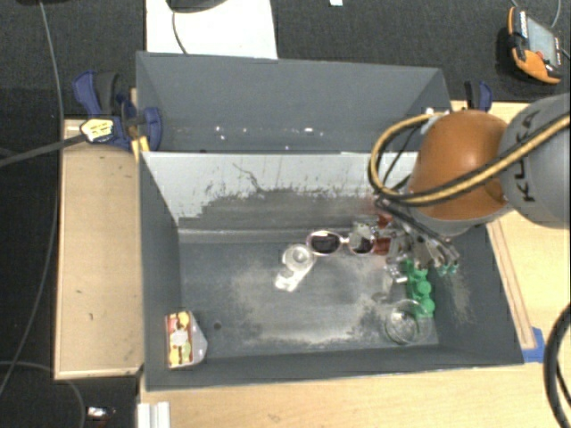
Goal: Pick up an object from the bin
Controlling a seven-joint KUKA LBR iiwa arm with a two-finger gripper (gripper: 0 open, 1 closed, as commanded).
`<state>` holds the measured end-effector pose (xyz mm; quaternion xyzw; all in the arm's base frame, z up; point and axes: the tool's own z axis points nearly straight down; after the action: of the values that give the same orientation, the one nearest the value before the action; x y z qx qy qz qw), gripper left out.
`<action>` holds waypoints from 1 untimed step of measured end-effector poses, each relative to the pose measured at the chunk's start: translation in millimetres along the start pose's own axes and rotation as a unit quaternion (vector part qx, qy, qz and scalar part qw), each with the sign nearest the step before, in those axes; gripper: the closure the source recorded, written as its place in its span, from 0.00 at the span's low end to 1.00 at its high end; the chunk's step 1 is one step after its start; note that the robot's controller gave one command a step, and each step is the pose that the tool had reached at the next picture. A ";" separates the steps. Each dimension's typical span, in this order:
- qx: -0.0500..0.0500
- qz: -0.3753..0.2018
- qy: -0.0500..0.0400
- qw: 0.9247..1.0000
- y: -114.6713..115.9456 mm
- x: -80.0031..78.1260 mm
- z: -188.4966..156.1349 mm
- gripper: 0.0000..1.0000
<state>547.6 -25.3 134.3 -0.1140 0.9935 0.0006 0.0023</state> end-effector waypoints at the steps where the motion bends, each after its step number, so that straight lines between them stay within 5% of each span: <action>1: -0.001 0.139 -0.005 0.990 11.0 -17.2 2.5 0.00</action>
Offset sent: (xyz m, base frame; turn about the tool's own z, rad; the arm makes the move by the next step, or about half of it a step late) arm 0.0155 -0.0507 0.0235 0.3270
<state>561.9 -10.8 131.8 0.0256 0.9996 0.0021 0.0069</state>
